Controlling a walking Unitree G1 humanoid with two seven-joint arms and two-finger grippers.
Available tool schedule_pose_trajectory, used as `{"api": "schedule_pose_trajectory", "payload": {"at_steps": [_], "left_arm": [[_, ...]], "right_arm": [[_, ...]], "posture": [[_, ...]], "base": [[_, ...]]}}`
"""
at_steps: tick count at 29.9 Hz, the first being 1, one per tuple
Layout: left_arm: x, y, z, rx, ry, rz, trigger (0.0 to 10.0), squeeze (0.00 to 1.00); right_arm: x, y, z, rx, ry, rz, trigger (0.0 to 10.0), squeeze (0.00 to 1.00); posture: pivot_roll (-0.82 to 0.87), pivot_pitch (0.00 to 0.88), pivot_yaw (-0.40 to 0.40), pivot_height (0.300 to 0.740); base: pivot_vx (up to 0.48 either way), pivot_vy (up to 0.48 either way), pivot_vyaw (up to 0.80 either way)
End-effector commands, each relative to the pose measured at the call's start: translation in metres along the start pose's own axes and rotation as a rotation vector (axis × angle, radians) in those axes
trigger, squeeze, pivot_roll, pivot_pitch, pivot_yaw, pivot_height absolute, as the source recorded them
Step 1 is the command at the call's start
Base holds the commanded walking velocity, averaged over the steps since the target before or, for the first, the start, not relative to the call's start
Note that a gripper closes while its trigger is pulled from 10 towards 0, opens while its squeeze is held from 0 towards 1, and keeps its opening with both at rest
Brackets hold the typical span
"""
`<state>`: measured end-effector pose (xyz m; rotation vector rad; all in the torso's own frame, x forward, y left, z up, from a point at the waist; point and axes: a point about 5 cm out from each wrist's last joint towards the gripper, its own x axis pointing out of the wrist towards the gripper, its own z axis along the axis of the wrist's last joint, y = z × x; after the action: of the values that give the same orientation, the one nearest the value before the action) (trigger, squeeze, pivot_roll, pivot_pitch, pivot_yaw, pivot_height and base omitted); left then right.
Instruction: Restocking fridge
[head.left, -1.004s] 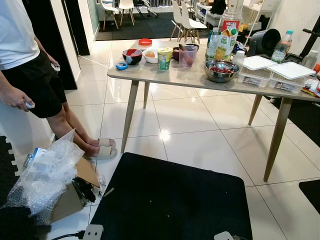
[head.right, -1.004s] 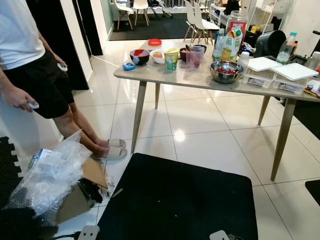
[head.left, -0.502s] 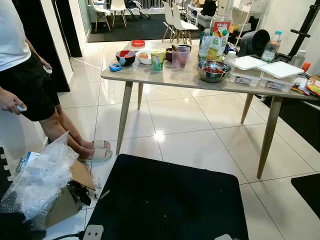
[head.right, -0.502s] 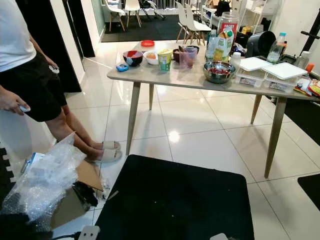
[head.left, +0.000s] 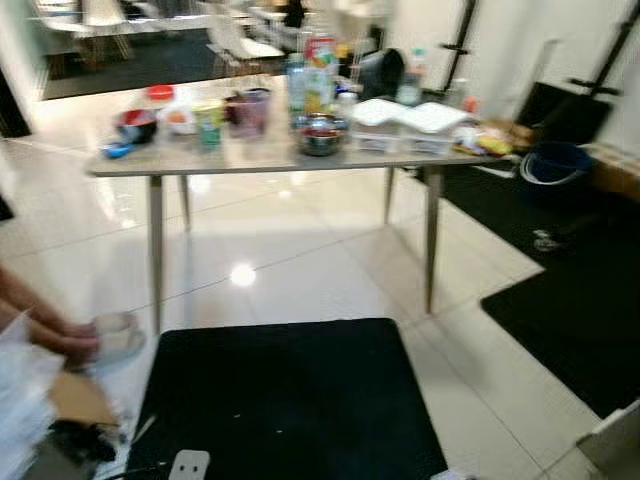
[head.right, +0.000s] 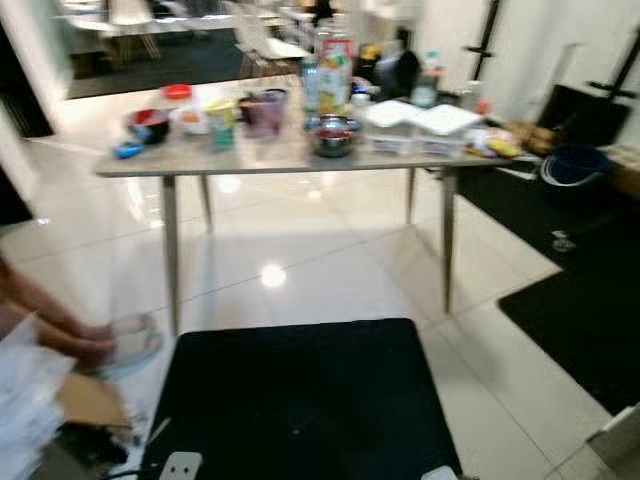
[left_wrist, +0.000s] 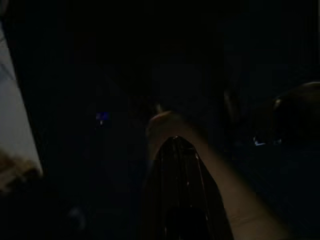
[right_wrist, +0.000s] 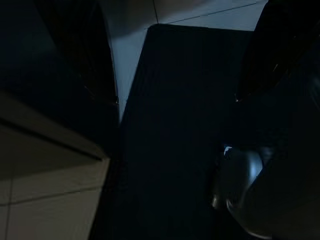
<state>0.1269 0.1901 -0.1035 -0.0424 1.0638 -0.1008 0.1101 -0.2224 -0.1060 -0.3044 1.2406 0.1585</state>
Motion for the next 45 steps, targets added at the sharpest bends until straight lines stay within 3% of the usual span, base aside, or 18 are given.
{"api": "schedule_pose_trajectory", "payload": {"at_steps": [1, 33, 45], "left_arm": [[-0.002, -0.0003, -0.0109, -0.009, 0.036, 0.002, 10.0, 0.0], [-0.0033, 0.0013, -0.0147, -0.014, 0.054, -0.007, 10.0, 0.0], [-0.0033, 0.0006, -0.0154, -0.006, 0.06, -0.012, 10.0, 0.0]], "right_arm": [[0.0007, 0.0018, 0.0057, -0.004, -0.02, 0.004, 10.0, 0.0], [0.0011, 0.0063, 0.0043, -0.003, -0.016, 0.016, 10.0, 0.0], [0.0011, 0.0064, 0.0044, -0.003, -0.016, 0.018, 10.0, 0.0]], "posture": [[-0.05, 0.0, -0.01, 0.74], [-0.05, 0.0, -0.006, 0.74], [-0.05, 0.0, -0.008, 0.74]], "base": [[0.0, 0.0, 0.0], [0.0, 0.0, 0.0], [0.259, 0.0, 0.0]]}}
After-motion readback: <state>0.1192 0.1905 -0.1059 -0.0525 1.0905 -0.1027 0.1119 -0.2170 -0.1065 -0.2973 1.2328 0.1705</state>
